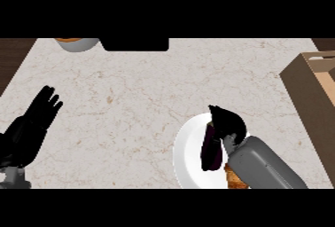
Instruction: Pick the eggplant from the plate and place it in the cardboard box
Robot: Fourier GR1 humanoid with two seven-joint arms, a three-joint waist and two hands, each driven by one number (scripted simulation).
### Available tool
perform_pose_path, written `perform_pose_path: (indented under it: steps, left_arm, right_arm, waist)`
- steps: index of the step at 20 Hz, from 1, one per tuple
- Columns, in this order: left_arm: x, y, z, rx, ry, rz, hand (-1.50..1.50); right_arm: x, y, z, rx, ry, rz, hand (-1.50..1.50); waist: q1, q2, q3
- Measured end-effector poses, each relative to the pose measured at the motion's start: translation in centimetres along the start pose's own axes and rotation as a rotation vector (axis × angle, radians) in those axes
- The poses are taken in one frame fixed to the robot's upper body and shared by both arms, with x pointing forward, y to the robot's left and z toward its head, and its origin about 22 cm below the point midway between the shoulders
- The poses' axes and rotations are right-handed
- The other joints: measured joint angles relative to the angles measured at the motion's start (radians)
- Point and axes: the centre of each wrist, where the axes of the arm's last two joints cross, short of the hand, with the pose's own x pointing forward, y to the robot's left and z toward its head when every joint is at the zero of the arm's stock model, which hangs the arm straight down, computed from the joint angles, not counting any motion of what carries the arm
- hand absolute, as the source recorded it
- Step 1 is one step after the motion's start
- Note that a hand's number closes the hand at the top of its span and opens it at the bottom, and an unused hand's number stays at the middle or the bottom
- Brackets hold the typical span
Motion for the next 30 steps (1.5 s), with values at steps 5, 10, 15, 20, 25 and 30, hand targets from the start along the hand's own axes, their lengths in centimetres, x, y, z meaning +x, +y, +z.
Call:
perform_pose_path:
  steps: [5, 10, 15, 20, 25, 30]
  left_arm:
    - [0.2, -0.4, 0.0, 0.001, 0.003, 0.004, 0.00]
    - [-0.2, 0.2, 0.3, 0.002, -0.003, 0.007, 0.00]
    - [0.5, 0.7, 0.1, 0.001, 0.002, 0.003, 0.00]
    - [0.7, 0.1, -0.1, -0.006, 0.000, 0.006, 0.00]
    - [0.7, 0.1, -0.1, -0.015, -0.002, 0.007, 0.00]
    - [0.3, 0.0, -0.5, -0.010, -0.002, 0.004, 0.00]
  right_arm:
    - [0.1, 0.6, -0.1, -0.019, -0.002, 0.010, 1.50]
    - [-0.2, 0.3, -0.2, -0.062, -0.027, 0.032, 1.50]
    - [0.4, 0.2, -0.5, -0.083, -0.035, 0.048, 1.50]
    - [-2.9, -4.2, -3.5, -0.186, 0.052, -0.053, 1.50]
    - [-5.3, -6.9, -6.5, -0.277, 0.120, -0.115, 1.50]
    - [-5.0, -8.9, -6.5, -0.404, 0.145, -0.117, 1.50]
  waist:
    - [0.000, -0.002, -0.001]
    - [0.000, -0.001, -0.001]
    - [0.001, 0.001, 0.000]
    - [0.007, 0.005, 0.001]
    - [0.012, 0.006, 0.001]
    - [0.006, 0.004, 0.001]
